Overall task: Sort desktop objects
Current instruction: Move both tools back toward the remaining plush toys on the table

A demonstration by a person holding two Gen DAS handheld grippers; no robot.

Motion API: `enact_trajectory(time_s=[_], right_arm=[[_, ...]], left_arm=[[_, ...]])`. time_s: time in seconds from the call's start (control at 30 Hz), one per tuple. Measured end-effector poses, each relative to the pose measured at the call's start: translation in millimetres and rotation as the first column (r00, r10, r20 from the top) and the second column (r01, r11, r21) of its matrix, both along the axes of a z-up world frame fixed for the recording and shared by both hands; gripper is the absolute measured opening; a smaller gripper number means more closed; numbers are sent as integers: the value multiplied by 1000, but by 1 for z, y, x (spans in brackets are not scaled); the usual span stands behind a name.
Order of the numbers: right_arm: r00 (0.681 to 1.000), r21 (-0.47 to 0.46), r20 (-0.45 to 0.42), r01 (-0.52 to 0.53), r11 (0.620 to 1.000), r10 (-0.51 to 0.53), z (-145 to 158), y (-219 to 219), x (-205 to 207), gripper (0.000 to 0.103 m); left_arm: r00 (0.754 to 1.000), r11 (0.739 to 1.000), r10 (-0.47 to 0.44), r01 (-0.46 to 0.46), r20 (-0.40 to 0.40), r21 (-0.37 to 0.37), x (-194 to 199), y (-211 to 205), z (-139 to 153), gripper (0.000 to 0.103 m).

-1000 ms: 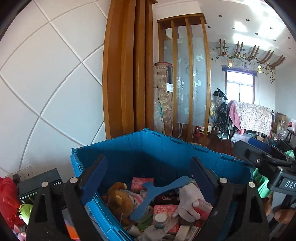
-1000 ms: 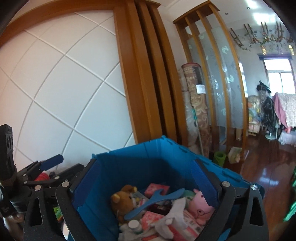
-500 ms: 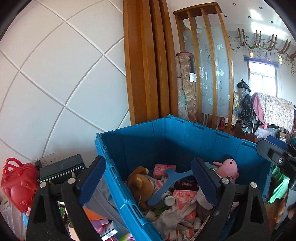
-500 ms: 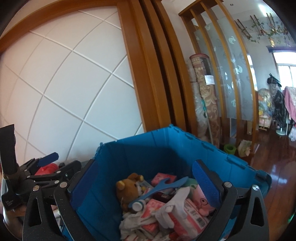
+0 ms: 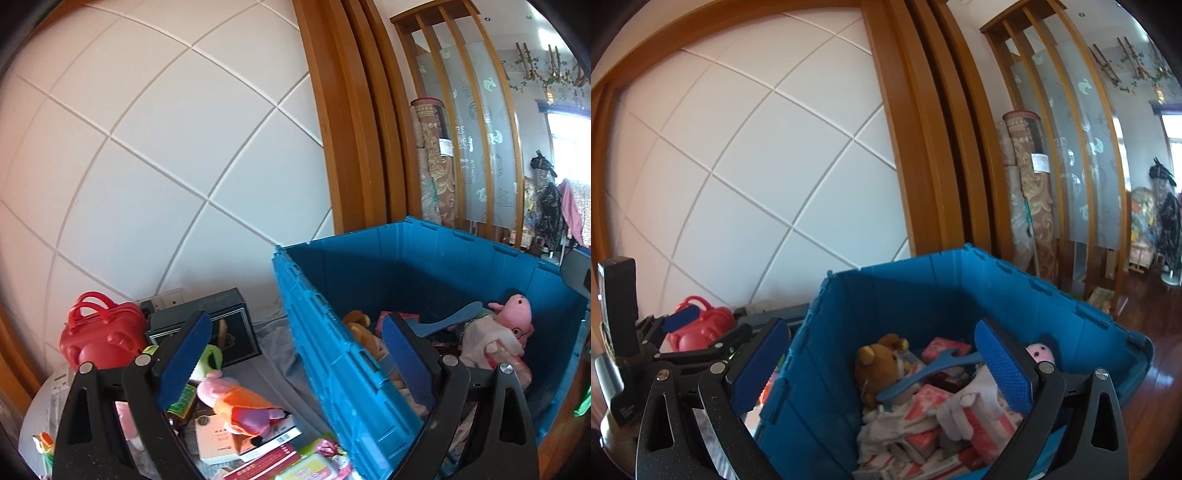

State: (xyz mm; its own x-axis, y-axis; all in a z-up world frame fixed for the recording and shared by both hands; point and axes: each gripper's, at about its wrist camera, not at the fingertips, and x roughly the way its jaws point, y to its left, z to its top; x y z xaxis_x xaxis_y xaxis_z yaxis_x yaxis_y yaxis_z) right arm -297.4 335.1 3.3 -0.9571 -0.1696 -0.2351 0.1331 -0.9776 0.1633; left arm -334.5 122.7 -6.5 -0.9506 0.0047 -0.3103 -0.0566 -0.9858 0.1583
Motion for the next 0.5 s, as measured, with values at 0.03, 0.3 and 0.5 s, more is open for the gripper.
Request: enact_trajectory(time_s=[0.03,0.3,0.5], right_arm=[[1000,5,4,-9,1000,9,1,-5,0,103],[992,50,-25,-119,992,120,4,-70,14,103],[969,51,74,-241,969,237,-16,-143,14,103]], left_arm=[[1000,1000,21,-21,-6,-16,4,-4,-1,95],[990,990,138,-138,-24,7,49,-71,-19,95],[954,954,299,-299,4,1,88,-160,-45,95]])
